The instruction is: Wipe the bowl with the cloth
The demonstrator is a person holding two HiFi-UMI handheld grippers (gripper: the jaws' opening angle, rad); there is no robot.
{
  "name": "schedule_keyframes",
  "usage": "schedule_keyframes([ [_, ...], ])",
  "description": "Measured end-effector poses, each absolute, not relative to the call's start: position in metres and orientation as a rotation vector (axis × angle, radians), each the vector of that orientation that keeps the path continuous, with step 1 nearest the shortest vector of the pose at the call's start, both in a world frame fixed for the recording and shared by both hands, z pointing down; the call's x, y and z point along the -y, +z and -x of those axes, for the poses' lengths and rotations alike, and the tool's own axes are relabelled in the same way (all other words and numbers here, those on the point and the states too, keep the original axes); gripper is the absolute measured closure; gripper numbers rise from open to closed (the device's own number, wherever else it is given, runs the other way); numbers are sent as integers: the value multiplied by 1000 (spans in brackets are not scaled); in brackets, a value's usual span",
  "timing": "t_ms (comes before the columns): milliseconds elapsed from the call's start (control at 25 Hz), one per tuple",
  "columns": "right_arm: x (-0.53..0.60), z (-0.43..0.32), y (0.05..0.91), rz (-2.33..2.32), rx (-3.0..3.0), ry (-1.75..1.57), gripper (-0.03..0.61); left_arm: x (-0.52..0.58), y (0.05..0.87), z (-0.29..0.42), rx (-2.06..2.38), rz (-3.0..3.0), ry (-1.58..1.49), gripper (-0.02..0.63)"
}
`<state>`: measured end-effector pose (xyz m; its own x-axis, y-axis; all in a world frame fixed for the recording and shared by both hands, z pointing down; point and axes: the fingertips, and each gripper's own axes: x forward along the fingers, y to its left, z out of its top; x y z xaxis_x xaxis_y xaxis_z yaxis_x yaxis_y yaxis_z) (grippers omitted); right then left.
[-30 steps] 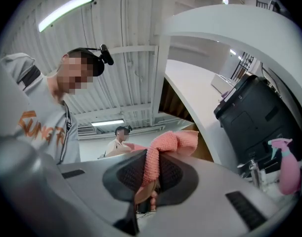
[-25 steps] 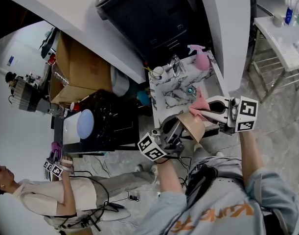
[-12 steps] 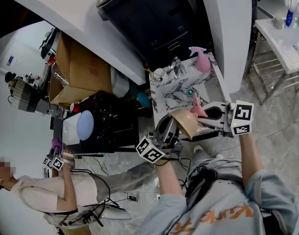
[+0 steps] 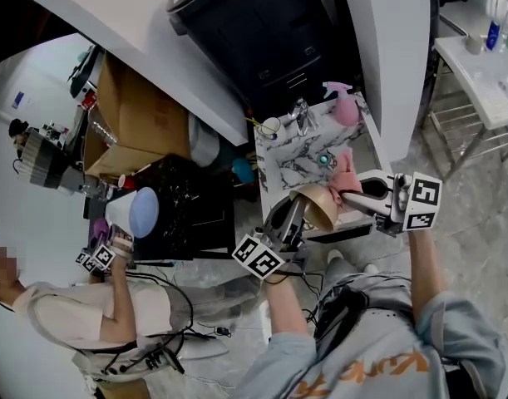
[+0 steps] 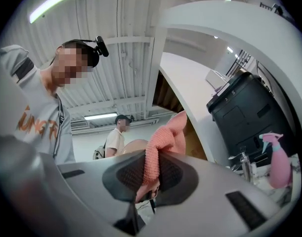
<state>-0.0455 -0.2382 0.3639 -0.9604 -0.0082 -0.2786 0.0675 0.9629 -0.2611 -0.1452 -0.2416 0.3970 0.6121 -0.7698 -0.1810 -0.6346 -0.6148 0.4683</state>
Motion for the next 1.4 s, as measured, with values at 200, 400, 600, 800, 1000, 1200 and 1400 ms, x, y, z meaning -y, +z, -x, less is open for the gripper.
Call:
schedule_keyframes([
  [200, 255, 37, 361, 120, -2804, -376, 529, 257, 415, 154, 1353, -2390, -328, 583],
  [400, 269, 32, 363, 280, -2829, -331, 529, 269, 426, 158, 1560, -2323, -103, 583],
  [600, 279, 31, 369, 427, -2872, -285, 529, 277, 426, 165, 1738, -2256, 25, 583],
  [800, 301, 21, 380, 684, -2902, -261, 529, 283, 424, 176, 1902, -2164, 81, 583],
  [1000, 324, -1, 393, 977, -2879, -279, 529, 287, 420, 185, 2055, -2065, 107, 583],
  [1200, 337, -19, 398, 1144, -2850, -276, 529, 289, 419, 188, 2131, -2000, 104, 583],
  [1400, 340, -20, 399, 1180, -2863, -252, 529, 292, 419, 184, 2146, -1994, 117, 583],
])
